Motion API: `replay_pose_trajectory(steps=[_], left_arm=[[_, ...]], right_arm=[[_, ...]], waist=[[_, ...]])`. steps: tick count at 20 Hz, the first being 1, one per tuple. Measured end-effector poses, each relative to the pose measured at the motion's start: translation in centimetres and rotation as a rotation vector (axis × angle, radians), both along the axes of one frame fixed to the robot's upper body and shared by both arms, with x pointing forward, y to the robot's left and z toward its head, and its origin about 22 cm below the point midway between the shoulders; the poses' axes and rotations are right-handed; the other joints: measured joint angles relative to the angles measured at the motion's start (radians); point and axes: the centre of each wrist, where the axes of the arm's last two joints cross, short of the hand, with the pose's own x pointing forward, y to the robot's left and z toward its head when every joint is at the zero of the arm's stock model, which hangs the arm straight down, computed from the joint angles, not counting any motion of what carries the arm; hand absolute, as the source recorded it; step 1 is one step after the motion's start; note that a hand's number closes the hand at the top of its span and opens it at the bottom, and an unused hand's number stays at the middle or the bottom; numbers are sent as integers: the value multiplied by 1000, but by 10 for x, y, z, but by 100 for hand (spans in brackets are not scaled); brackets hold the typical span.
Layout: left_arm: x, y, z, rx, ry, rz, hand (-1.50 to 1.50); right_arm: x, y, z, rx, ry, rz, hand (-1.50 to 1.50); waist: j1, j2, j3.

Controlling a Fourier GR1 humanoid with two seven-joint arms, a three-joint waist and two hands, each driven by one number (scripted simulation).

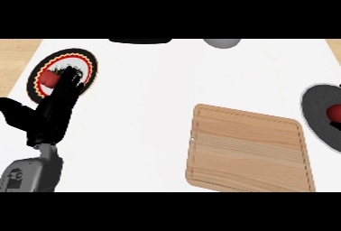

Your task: Pick the tomato from the cutting board and place it in the pan

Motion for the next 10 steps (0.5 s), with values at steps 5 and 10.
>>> replay_pose_trajectory(steps=[5, 10], left_arm=[[-5, 2, 0, 6, -1, 4, 0], [-9, 2, -2, 2, 8, 11, 0]], right_arm=[[-10, -14, 3, 161, -112, 12, -150], [-34, -45, 19, 373, -214, -18, -150]], waist=[[-6, -3, 0], [-13, -4, 1]])
